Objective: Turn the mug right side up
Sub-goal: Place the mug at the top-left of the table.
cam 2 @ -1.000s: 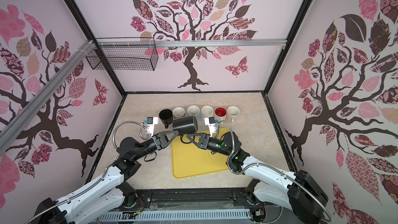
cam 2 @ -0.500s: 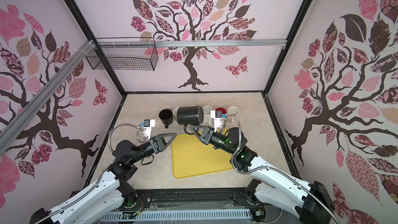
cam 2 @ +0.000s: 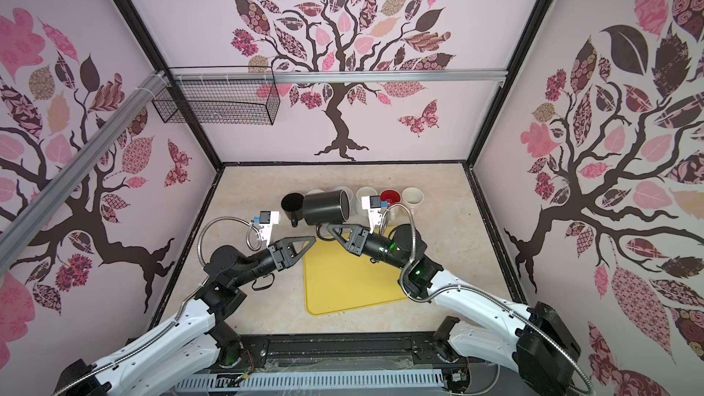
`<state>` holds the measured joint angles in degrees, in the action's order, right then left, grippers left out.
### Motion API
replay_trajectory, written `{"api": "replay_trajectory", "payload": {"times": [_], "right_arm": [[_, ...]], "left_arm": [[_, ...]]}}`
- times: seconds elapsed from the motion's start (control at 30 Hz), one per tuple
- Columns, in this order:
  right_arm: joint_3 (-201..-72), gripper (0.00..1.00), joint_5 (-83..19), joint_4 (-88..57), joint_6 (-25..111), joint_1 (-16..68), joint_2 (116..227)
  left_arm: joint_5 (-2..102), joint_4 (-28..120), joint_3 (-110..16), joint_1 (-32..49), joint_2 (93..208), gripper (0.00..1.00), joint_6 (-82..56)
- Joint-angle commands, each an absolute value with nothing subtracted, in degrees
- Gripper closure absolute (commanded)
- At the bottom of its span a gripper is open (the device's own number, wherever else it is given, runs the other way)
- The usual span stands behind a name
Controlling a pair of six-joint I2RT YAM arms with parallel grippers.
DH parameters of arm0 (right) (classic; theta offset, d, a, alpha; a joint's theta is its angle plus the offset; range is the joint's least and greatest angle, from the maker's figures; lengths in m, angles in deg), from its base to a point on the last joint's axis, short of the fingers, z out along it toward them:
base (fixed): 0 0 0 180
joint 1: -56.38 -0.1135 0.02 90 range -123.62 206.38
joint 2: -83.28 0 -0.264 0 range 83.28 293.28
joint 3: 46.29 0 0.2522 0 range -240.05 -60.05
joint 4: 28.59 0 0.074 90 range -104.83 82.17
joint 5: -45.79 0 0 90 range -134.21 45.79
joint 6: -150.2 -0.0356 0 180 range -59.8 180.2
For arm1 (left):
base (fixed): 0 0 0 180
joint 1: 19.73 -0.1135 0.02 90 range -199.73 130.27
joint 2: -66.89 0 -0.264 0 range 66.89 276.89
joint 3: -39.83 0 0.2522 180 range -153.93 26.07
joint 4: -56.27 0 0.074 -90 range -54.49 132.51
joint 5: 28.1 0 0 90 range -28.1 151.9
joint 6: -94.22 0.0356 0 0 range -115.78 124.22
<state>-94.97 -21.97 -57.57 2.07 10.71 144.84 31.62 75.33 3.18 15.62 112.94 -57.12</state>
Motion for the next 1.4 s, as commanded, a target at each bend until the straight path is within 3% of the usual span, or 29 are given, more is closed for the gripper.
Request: {"api": "replay_trajectory", "payload": {"times": [0.0,0.5,0.97,1.37], "right_arm": [[-95.29,1.00,-20.36,-67.67,1.92,10.23,145.17],[-94.39,1.00,-17.82,-74.11,0.43,8.82,149.67],[-93.38,1.00,-16.92,-79.88,-1.37,8.59,153.06],[-92.74,1.00,-16.53,-83.36,-2.82,7.99,157.66]], "left_arm": [[31.20,78.41,2.01,15.83,113.20,0.44,-57.33],[31.62,80.45,1.20,15.77,115.65,0.46,-59.33],[32.35,82.59,0.77,15.86,116.69,0.63,-60.72],[32.63,86.44,0.92,15.86,116.63,0.70,-62.41]]}}
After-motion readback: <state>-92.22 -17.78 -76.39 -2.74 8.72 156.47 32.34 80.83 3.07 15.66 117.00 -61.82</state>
